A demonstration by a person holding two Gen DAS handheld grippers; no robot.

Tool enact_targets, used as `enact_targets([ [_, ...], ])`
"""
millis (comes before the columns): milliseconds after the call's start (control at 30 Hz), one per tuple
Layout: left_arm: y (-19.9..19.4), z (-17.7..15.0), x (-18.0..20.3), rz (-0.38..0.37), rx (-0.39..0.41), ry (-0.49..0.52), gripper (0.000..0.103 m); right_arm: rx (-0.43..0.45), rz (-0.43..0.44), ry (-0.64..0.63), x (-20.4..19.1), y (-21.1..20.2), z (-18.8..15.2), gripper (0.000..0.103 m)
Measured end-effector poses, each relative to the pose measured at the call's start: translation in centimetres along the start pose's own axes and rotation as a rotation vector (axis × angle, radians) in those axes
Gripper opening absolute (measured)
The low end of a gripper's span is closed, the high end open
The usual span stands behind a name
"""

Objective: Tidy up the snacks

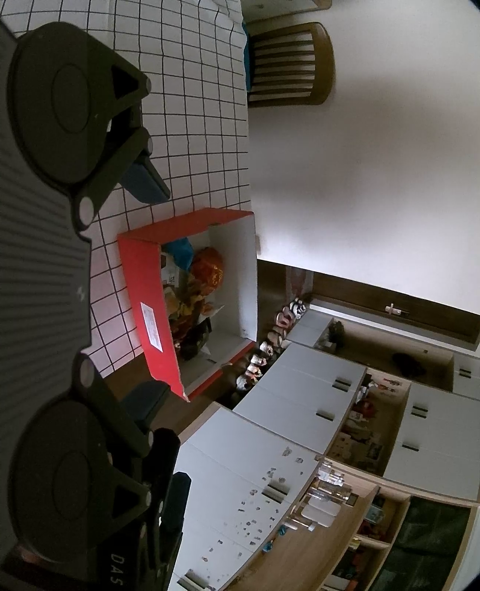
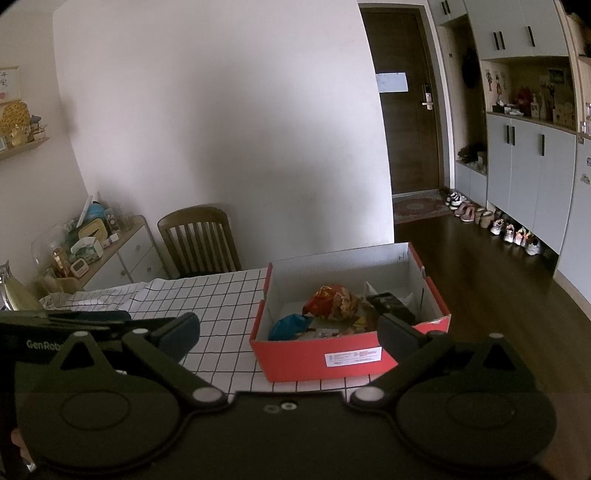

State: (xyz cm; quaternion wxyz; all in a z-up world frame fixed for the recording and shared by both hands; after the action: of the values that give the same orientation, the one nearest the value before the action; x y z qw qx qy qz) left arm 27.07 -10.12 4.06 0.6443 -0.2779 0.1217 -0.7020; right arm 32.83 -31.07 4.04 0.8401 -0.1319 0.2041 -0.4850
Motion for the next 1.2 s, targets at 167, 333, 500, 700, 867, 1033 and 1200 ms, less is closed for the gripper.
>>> enact_targets([
  [167, 0.0, 0.0, 0.0, 0.002, -0.001, -0.002, 0.102, -0.002, 0.0, 0.002, 0.0, -0.1, 0.0, 0.103],
  [333, 0.1, 0.1, 0.0, 0.008, 0.002, -0.011, 0.102, -0.001, -0.001, 0.004, 0.1, -0.2, -0.1, 0.103],
  [500, 0.1, 0.6, 0.1, 0.009, -0.007, -0.029, 0.102, -0.016, -0.009, 0.016, 0.1, -0.1, 0.0, 0.103],
  [700, 0.2, 1.4, 0.2, 0.031, -0.011, -0.028, 0.102, -0.006, -0.005, 0.019, 0.2, -0.3, 0.6, 0.103],
  [867, 0.4, 2.0, 0.6, 0.046, -0.012, -0.015, 0.102, -0.007, -0.021, 0.013, 0.4, -0.3, 0.8, 0.103],
  [1033, 0.8, 2.6, 0.9, 0.046, 0.0, 0.002, 0.102, -0.003, -0.034, 0.023, 0.9, -0.4, 1.0, 0.103],
  [1200, 1.2, 2.6, 1.3, 0.039, 0.004, 0.02, 0.102, 0.002, -0.053, 0.035, 1.6, -0.5, 0.8, 0.103],
])
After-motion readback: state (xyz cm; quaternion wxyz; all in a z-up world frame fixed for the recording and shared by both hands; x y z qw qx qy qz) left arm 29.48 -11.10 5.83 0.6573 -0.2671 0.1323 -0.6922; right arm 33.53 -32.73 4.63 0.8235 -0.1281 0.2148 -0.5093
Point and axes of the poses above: each gripper's, at about its wrist camera, not at the fingertips, and y roughly the way its jaws point, x to its right, z to its top, the point moved 5 cm from there along y, roughly the way its jaws point, and after that the axes turned 3 degrees about x, right-handed, at the moved point
